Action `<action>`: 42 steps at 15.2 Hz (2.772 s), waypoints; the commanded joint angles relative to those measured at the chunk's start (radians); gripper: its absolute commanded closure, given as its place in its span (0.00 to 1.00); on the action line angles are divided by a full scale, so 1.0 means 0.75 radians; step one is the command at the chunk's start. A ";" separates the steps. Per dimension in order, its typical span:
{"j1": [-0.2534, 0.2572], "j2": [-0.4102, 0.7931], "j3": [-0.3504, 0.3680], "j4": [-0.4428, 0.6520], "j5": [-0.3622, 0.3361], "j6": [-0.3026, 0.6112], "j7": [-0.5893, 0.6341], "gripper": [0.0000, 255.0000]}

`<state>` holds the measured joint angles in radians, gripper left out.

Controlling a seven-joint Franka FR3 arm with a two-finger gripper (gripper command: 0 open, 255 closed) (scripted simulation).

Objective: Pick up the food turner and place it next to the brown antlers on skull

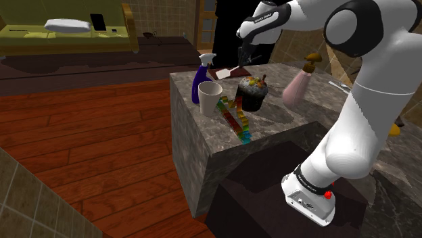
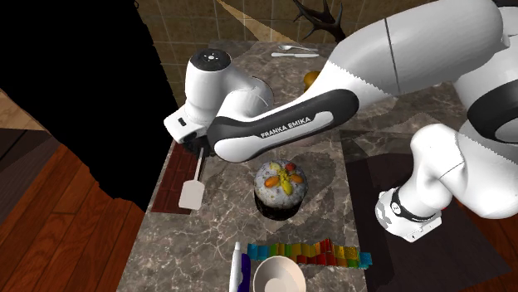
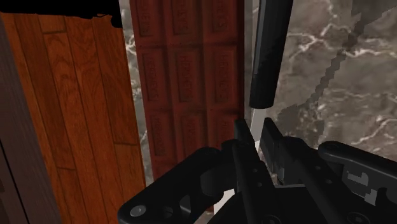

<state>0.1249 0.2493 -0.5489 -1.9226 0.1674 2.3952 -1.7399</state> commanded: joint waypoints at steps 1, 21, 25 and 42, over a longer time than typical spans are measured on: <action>0.007 -0.020 -0.006 0.014 -0.018 -0.031 0.014 1.00; 0.026 -0.124 -0.032 0.257 -0.108 -0.361 0.071 1.00; 0.025 -0.130 -0.034 0.322 -0.113 -0.431 0.075 1.00; -0.005 -0.087 -0.044 0.679 -0.089 -0.751 0.065 1.00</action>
<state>0.1223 0.1822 -0.5817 -1.4305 0.0997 1.8475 -1.6915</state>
